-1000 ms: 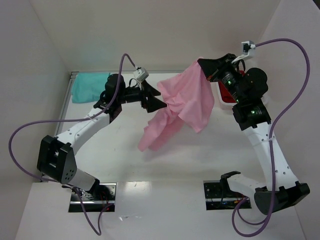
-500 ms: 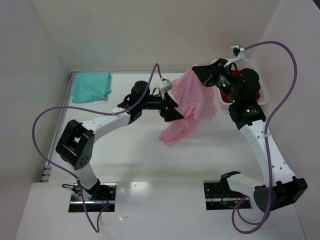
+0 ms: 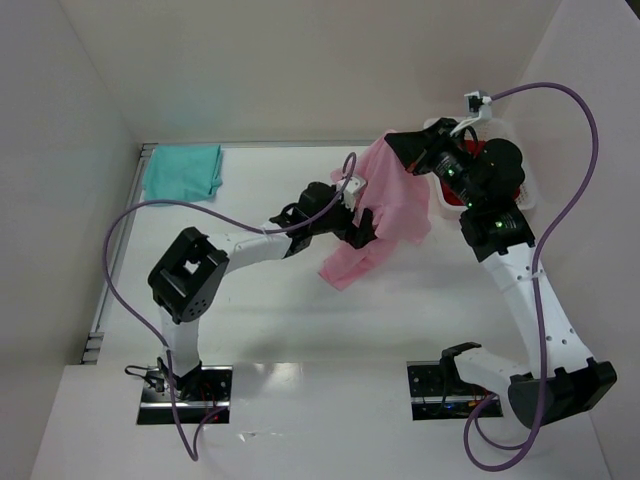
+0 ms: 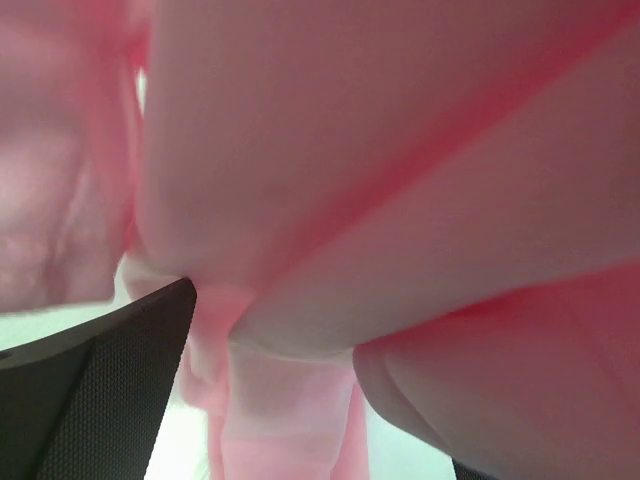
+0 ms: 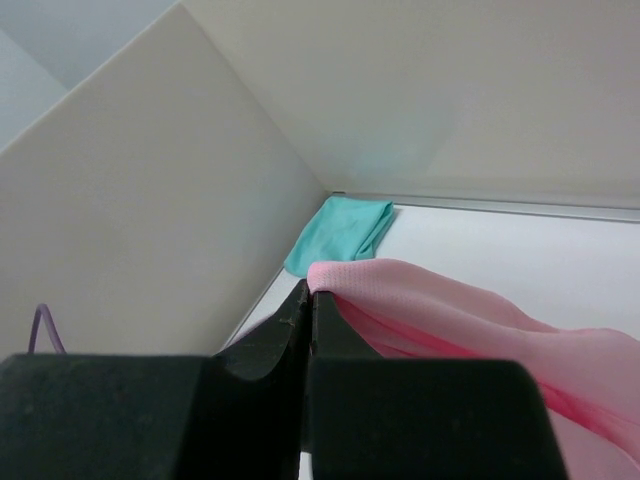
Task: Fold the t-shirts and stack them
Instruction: Move the tshirt to the center of the board
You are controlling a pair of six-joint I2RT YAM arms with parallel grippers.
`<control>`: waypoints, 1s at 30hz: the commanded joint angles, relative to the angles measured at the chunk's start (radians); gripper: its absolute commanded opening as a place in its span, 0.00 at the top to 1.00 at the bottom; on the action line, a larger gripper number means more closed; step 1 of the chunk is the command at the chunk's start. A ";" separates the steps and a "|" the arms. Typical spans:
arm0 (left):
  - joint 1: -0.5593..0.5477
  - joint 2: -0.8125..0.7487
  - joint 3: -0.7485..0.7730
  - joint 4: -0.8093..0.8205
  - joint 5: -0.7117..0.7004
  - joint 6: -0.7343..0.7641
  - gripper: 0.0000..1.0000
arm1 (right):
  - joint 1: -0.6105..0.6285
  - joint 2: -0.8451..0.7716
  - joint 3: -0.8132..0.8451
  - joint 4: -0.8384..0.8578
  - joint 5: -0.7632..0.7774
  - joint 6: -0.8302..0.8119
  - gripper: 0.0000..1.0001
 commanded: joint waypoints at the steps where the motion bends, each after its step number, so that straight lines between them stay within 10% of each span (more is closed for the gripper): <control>1: -0.037 0.006 0.023 0.019 -0.227 0.016 0.00 | -0.002 -0.034 0.071 0.030 -0.009 -0.026 1.00; 23: -0.074 0.016 -0.094 -0.168 -0.459 0.017 0.00 | -0.002 -0.034 0.128 0.001 0.049 -0.055 0.99; 26: -0.074 0.016 -0.106 -0.183 -0.459 0.008 0.17 | -0.002 -0.034 0.128 0.001 0.060 -0.055 0.99; 30: -0.074 -0.069 -0.178 -0.156 -0.459 -0.039 0.82 | -0.002 -0.034 0.128 0.001 0.090 -0.064 0.99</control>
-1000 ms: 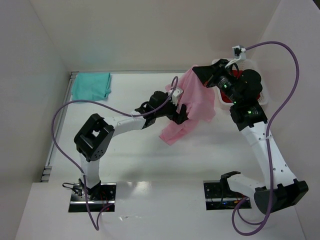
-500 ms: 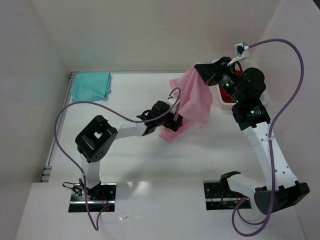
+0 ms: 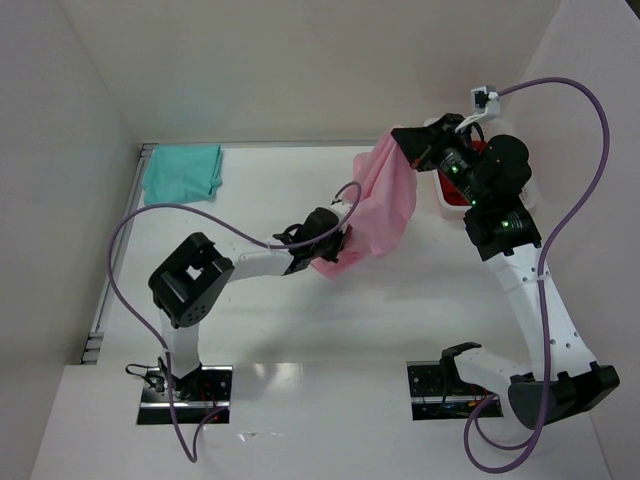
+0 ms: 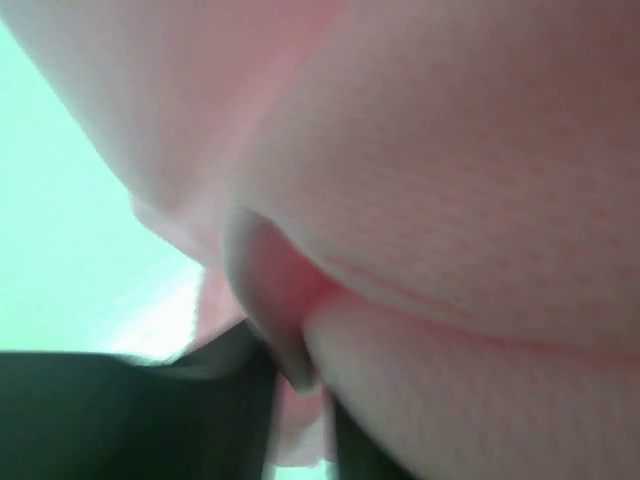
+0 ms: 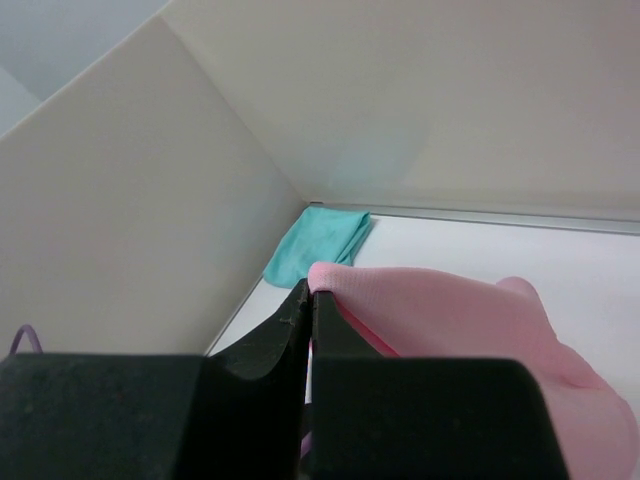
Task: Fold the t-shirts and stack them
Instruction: Move the tshirt to the center of the board
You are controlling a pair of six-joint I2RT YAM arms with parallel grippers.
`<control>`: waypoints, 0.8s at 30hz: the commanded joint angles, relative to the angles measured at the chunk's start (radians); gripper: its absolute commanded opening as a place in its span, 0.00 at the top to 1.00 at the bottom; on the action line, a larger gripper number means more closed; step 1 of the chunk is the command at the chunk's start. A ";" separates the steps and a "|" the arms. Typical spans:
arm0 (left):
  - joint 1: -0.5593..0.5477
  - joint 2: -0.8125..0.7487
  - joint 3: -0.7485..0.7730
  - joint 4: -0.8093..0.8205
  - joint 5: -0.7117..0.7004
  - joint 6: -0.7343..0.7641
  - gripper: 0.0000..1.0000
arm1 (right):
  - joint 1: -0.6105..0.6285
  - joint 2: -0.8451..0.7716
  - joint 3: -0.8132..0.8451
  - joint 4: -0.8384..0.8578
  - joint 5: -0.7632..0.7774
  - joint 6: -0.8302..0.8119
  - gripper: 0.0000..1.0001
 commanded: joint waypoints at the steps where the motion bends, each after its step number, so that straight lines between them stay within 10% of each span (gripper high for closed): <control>1: -0.004 -0.095 -0.065 -0.008 -0.025 -0.023 1.00 | -0.002 -0.032 0.059 0.068 0.051 -0.017 0.98; 9: -0.004 -0.196 -0.006 -0.159 -0.123 0.014 1.00 | -0.002 -0.032 0.078 0.048 0.131 -0.037 0.98; 24: 0.183 -0.856 0.173 -0.187 -0.328 0.144 1.00 | -0.012 -0.033 0.036 0.067 0.254 -0.037 0.96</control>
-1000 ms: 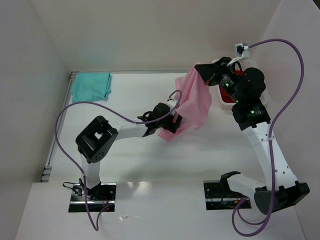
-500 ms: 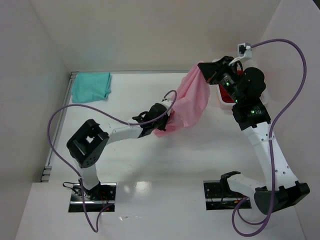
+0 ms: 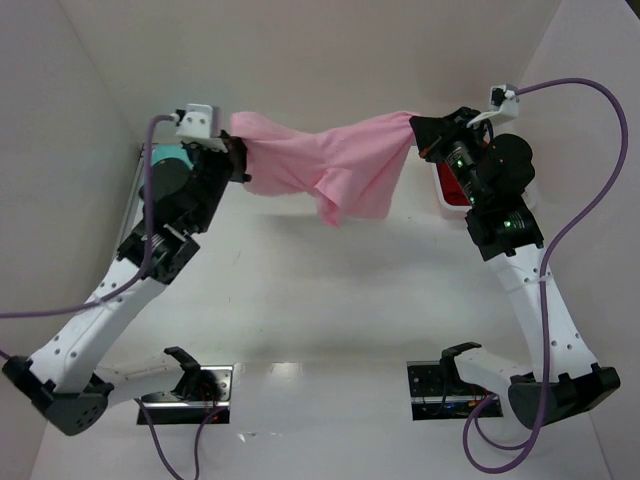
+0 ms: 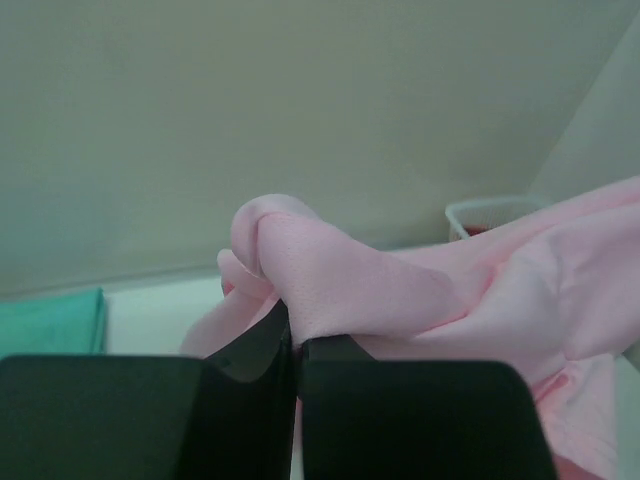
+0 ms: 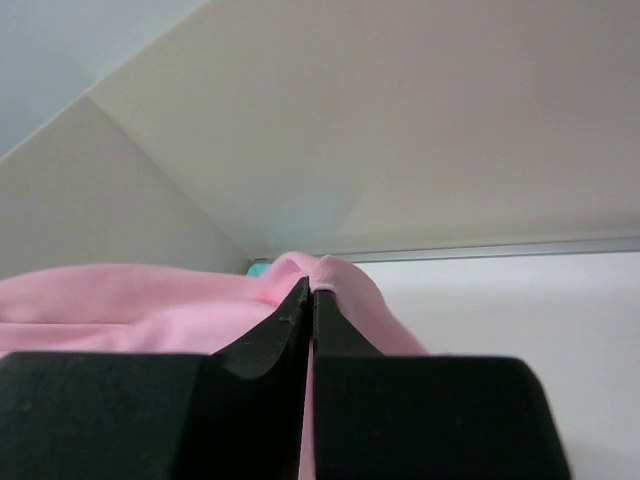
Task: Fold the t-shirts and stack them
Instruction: Move the tshirt to the center of the board
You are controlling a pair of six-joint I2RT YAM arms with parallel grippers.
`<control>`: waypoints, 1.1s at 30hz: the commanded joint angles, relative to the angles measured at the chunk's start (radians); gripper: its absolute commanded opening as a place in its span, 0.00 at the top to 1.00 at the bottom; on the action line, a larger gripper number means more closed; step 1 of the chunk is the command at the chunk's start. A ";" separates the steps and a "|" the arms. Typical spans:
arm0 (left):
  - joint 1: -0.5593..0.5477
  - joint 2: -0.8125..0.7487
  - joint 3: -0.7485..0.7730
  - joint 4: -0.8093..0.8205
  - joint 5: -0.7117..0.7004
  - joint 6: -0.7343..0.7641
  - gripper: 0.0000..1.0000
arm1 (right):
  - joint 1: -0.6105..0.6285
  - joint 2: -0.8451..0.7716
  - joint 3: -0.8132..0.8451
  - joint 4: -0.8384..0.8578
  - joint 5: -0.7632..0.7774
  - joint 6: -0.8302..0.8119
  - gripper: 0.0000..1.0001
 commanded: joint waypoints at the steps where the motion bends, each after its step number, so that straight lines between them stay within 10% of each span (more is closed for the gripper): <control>1: -0.002 -0.104 -0.001 0.024 -0.078 0.072 1.00 | -0.007 -0.033 0.020 0.065 0.034 -0.016 0.96; 18: -0.002 -0.248 -0.101 0.055 -0.203 0.113 1.00 | -0.016 -0.055 0.051 0.052 0.178 -0.047 0.95; 33: 0.066 -0.020 -0.197 -0.002 -0.173 -0.040 1.00 | -0.016 -0.006 -0.260 0.075 0.262 0.019 0.94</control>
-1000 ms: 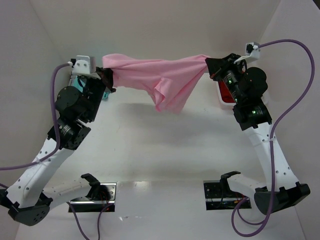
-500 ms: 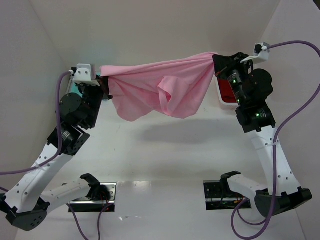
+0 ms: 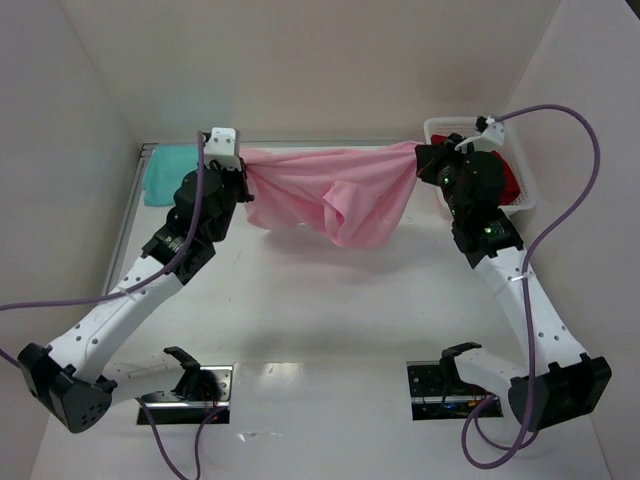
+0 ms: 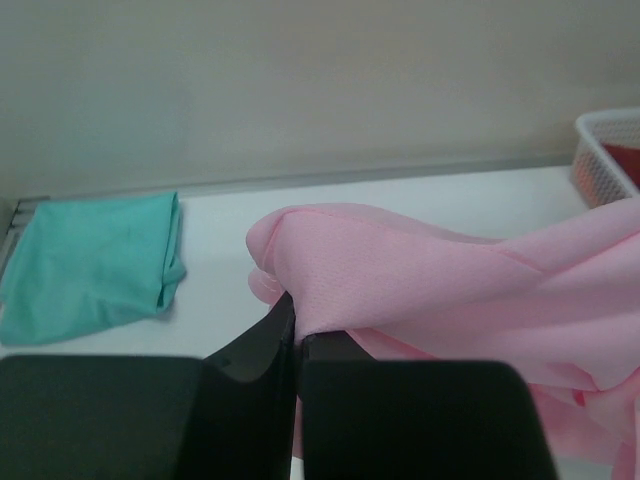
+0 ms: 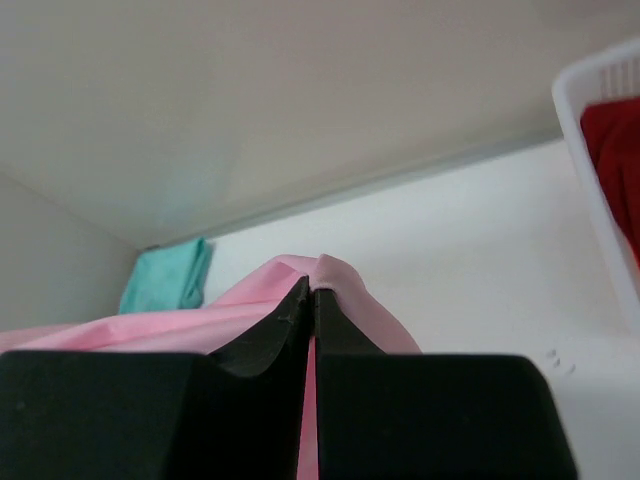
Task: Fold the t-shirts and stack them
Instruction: Move the tshirt to the center of the board
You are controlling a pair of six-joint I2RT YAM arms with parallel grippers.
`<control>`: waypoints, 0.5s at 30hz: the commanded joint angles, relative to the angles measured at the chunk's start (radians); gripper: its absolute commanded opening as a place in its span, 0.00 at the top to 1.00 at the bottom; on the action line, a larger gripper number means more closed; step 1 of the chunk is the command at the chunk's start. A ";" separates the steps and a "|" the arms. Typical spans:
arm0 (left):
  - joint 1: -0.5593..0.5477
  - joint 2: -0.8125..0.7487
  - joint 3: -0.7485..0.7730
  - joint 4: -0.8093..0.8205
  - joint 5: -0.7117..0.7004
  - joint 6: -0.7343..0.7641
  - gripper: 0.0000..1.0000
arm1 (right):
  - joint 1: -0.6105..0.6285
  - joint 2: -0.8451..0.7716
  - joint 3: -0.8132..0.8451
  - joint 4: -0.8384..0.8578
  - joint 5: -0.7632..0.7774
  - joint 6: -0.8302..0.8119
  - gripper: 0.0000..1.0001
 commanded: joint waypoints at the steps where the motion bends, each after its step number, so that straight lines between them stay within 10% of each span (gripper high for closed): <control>1: 0.051 0.019 -0.021 -0.013 -0.046 -0.099 1.00 | -0.009 0.015 -0.089 0.068 0.072 0.053 0.94; 15: 0.097 -0.074 -0.145 -0.166 -0.007 -0.197 0.92 | -0.009 -0.102 -0.319 0.113 0.003 0.153 0.91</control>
